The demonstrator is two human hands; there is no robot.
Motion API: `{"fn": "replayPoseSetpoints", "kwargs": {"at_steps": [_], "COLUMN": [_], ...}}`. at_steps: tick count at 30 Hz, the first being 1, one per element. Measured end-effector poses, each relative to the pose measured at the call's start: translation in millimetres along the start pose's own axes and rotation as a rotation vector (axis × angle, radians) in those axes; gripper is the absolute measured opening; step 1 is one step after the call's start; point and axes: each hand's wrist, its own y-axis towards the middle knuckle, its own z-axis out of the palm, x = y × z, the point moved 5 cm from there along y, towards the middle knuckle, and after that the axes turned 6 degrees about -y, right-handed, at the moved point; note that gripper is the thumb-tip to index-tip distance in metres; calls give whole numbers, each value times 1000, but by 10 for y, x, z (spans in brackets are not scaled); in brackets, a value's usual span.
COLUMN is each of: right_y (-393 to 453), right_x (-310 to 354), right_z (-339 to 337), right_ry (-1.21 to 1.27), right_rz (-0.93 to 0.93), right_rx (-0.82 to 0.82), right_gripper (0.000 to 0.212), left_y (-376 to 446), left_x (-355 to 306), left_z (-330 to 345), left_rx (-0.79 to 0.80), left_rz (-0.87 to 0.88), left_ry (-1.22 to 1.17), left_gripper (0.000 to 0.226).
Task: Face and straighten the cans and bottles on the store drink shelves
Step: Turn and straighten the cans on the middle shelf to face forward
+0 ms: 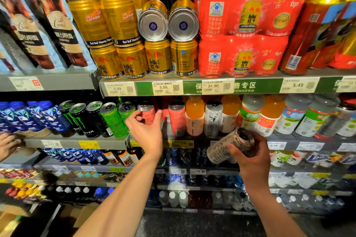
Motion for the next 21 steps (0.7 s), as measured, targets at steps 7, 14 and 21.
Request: {"fn": "replayPoseSetpoints", "kwargs": {"at_steps": [7,14,21], "right_y": [-1,-80,-147], "right_x": [-20,-17,-64], "right_z": [27,-59,-107], "right_ry": [44,81,86], "right_rz": [22,38,69], "right_rx": [42,64,95], "right_gripper": [60,62,60], "left_y": [-294,-258,-263], "left_x": [156,187,124], "left_z": [490,661,513], "left_rx": [486,505,342], "left_rz": [-143,-72,-56], "left_ry": [22,173,141], "left_gripper": [90,86,67]}}
